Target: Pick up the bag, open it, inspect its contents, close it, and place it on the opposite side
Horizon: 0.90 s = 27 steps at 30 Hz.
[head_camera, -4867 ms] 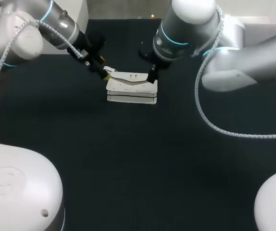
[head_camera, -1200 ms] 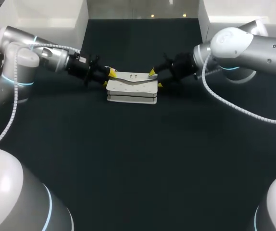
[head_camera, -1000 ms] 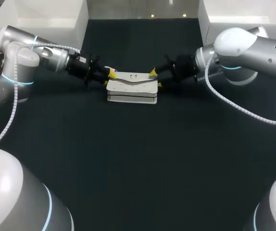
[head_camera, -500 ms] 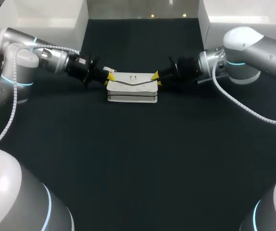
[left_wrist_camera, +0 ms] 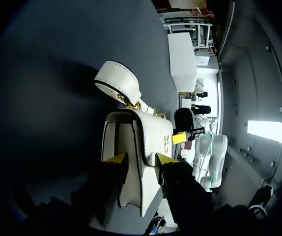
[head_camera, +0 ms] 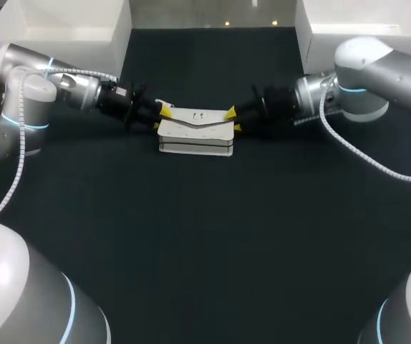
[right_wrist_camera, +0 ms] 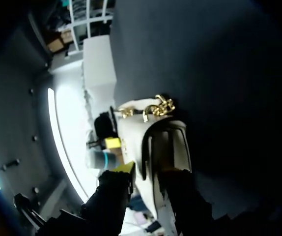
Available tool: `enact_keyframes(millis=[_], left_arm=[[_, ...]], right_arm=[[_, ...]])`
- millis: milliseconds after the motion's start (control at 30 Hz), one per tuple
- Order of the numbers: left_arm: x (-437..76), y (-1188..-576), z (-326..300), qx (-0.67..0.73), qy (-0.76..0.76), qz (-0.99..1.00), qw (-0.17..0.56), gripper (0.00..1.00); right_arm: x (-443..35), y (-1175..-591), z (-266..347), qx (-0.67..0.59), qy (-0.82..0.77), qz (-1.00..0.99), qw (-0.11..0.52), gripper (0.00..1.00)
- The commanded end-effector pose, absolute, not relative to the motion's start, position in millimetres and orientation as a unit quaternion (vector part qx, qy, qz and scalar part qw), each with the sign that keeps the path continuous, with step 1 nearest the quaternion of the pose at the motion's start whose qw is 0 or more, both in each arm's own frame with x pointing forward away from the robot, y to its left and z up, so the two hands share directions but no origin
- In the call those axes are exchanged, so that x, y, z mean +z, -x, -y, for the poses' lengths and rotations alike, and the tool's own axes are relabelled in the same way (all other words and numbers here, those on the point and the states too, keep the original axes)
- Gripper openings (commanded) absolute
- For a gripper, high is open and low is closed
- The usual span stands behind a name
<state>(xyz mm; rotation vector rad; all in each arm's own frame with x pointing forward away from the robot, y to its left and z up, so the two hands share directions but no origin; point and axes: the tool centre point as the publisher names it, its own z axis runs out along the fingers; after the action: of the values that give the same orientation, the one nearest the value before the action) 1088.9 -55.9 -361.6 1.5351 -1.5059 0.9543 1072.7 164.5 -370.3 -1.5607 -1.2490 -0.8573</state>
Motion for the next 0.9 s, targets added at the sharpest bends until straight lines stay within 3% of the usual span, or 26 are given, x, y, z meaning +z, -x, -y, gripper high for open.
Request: enact_keyframes(millis=[33, 67, 100, 133, 167, 200, 533, 567, 600, 633, 667, 700, 733, 767, 833, 900], left_arm=[[-362.8, -1090.4, 56.2, 0.377, -0.600, 0.591, 0.385, 0.33], [-363.2, -1090.5, 56.9, 0.377, -0.600, 0.591, 0.385, 0.25], [-364.1, -1090.6, 57.7, 0.376, -0.600, 0.592, 0.385, 0.08], [-365.4, -1090.6, 58.4, 0.376, -0.600, 0.592, 0.385, 0.00], [-366.5, -1090.5, 58.9, 0.375, -0.600, 0.593, 0.386, 0.00], [-367.8, -1090.5, 59.2, 0.374, -0.600, 0.593, 0.386, 0.00], [-370.4, -1085.8, 54.3, 0.374, -0.601, 0.591, 0.386, 0.00], [-367.9, -1084.1, 53.8, 0.376, -0.600, 0.593, 0.384, 0.20], [-364.8, -1081.7, 53.2, 0.379, -0.597, 0.596, 0.380, 0.59], [-361.7, -1078.9, 52.5, 0.381, -0.595, 0.599, 0.377, 0.89], [-359.0, -1076.5, 51.6, 0.382, -0.593, 0.601, 0.375, 1.00], [-355.9, -1072.6, 50.6, 0.385, -0.591, 0.604, 0.372, 1.00], [-352.8, -1069.4, 49.2, 0.387, -0.590, 0.605, 0.369, 1.00], [-350.4, -1067.3, 48.1, 0.389, -0.588, 0.606, 0.367, 1.00], [-345.3, -1062.1, 45.3, 0.395, -0.585, 0.608, 0.365, 0.85], [-341.4, -1056.8, 42.7, 0.398, -0.583, 0.609, 0.363, 0.78]], right_arm=[[-369.8, -1075.7, -163.4, -0.347, 0.632, 0.511, 0.468, 0.39], [-369.7, -1075.8, -163.4, -0.347, 0.632, 0.511, 0.468, 0.37], [-369.7, -1076.1, -163.6, -0.347, 0.632, 0.511, 0.468, 0.35], [-370.0, -1076.4, -164.1, -0.347, 0.633, 0.510, 0.468, 0.32], [-370.7, -1076.6, -164.9, -0.347, 0.632, 0.510, 0.468, 0.24], [-371.4, -1076.5, -165.8, -0.347, 0.632, 0.510, 0.469, 0.00], [-375.5, -1072.4, -166.5, -0.344, 0.624, 0.514, 0.476, 0.00], [-374.8, -1071.8, -166.0, -0.343, 0.627, 0.515, 0.473, 0.00], [-373.5, -1071.1, -165.3, -0.342, 0.629, 0.517, 0.470, 0.00], [-372.0, -1070.4, -164.5, -0.342, 0.630, 0.519, 0.465, 0.06], [-370.3, -1069.6, -163.3, -0.341, 0.635, 0.520, 0.458, 0.38], [-368.2, -1068.9, -161.9, -0.340, 0.638, 0.522, 0.453, 0.87], [-366.3, -1068.2, -160.2, -0.340, 0.640, 0.523, 0.449, 1.00], [-364.9, -1067.5, -158.5, -0.340, 0.643, 0.525, 0.443, 1.00], [-361.6, -1066.2, -155.3, -0.339, 0.645, 0.528, 0.437, 1.00], [-357.7, -1064.5, -151.3, -0.338, 0.649, 0.532, 0.426, 1.00]])
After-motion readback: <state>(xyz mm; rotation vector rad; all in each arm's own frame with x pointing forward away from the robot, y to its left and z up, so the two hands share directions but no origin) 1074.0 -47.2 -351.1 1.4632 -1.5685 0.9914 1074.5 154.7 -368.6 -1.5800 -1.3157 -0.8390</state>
